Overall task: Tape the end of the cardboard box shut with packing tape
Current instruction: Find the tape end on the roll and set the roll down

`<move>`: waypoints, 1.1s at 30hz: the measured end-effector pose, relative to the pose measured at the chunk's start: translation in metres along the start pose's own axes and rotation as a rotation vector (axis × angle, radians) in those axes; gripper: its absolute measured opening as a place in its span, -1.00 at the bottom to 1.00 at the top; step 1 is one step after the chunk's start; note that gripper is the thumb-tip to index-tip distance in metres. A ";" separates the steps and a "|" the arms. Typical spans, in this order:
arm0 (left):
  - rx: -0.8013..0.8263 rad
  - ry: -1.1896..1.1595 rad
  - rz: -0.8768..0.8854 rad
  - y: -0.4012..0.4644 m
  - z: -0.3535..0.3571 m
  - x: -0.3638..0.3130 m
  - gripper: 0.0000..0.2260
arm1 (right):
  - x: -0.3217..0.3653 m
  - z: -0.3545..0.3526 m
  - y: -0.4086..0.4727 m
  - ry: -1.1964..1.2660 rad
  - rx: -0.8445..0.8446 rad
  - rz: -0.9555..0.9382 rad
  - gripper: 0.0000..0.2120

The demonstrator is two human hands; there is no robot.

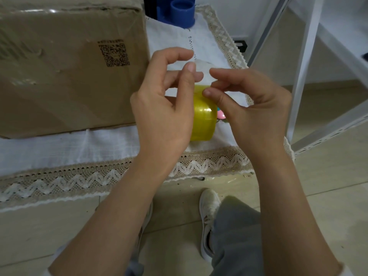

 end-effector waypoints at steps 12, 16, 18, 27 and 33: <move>0.045 -0.038 0.013 -0.003 0.003 -0.002 -0.74 | 0.000 -0.002 -0.002 -0.002 -0.006 0.003 -0.79; 0.070 -0.155 -0.037 -0.004 0.006 0.005 -0.69 | 0.000 -0.004 -0.001 -0.012 -0.002 0.003 -0.79; 0.068 -0.193 -0.062 -0.004 0.007 0.008 -0.68 | 0.001 -0.004 -0.001 -0.030 0.003 -0.006 -0.79; 0.067 -0.231 -0.087 -0.004 0.007 0.010 -0.64 | 0.008 -0.006 0.000 -0.128 -0.004 -0.080 -0.88; 0.094 -0.156 -0.066 -0.008 0.009 0.009 -0.55 | 0.015 -0.010 0.003 -0.219 -0.029 -0.129 -0.88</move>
Point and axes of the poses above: each hand's wrist, its own y-axis towards the middle knuckle, its own z-axis out of the palm, x = y × z, the point moved 10 cm from there along y, towards the middle knuckle, and after that the axes turned 12 degrees about -z, right-handed, at the moved point
